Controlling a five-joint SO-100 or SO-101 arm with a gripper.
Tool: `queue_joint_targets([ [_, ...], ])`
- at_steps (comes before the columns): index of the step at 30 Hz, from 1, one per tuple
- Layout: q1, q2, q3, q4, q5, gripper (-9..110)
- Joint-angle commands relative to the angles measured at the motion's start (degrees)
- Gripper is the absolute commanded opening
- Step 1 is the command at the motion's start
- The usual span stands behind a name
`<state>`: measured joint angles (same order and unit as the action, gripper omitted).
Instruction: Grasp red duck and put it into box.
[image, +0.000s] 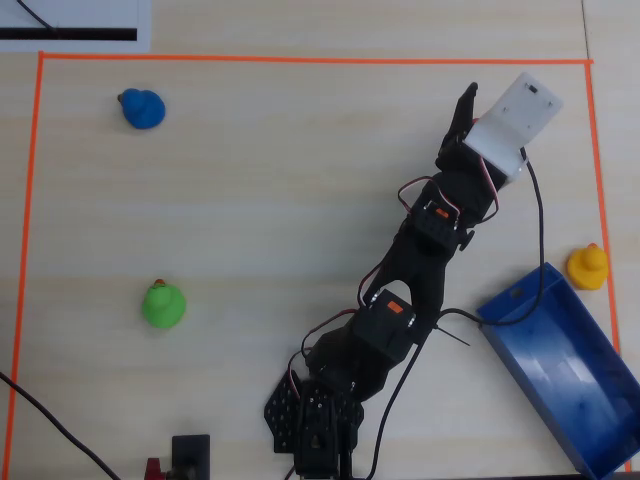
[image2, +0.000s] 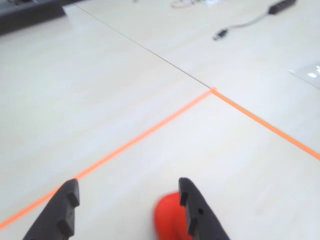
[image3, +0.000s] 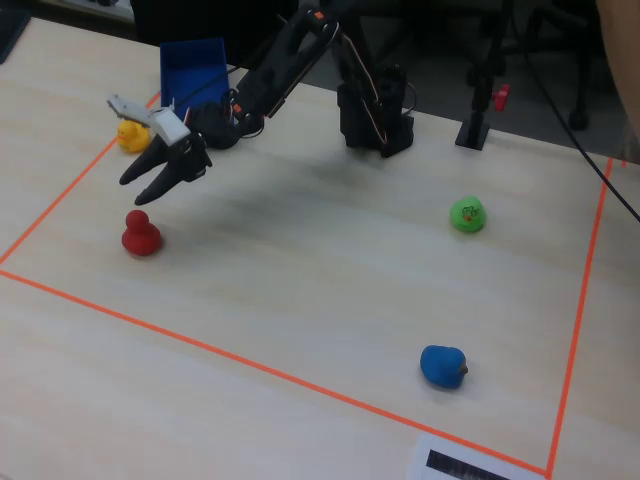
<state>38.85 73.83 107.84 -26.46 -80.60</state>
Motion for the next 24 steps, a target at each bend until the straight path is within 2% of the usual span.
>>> queue_joint_targets([
  [1,1.32,-2.55,-3.96,-2.2,-1.14,28],
  [24,2.72,-13.54,-9.76,-4.31,-3.25,29],
])
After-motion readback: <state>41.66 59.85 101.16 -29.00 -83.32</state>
